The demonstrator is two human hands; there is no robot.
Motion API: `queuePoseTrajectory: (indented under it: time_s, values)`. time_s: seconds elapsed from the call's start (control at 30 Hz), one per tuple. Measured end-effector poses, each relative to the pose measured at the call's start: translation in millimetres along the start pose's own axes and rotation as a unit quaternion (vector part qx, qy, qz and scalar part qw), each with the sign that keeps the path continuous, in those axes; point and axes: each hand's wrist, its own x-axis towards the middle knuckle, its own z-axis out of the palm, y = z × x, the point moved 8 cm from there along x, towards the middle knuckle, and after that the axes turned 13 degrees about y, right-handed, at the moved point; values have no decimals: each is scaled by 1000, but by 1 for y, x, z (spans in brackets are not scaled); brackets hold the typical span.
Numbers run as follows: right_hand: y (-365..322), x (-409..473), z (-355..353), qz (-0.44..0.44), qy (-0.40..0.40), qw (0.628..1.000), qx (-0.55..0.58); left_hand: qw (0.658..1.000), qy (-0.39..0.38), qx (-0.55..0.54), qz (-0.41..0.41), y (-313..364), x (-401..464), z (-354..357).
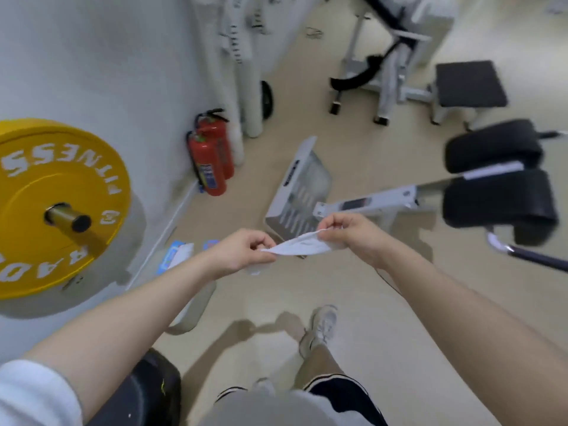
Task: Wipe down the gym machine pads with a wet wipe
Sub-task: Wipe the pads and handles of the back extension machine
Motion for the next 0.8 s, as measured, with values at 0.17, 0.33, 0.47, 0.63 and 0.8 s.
queuePoseTrajectory:
  time_s: [0.17, 0.33, 0.47, 0.63, 0.8]
  values:
    - [42, -86, -120, 7, 171, 984, 43, 989, -112, 41, 93, 67, 3, 101]
    - [82, -175, -215, -14, 264, 964, -15, 966, -177, 68, 179, 144, -15, 226]
    - [112, -236, -276, -11, 297, 950, -92, 940, -185, 67, 278, 210, -42, 344]
    - [162, -317, -381, 6, 342, 935, -97, 917, -267, 80, 285, 257, -91, 492]
    - [225, -392, -485, 65, 350, 923, -144, 894, -290, 143, 309, 297, -112, 603]
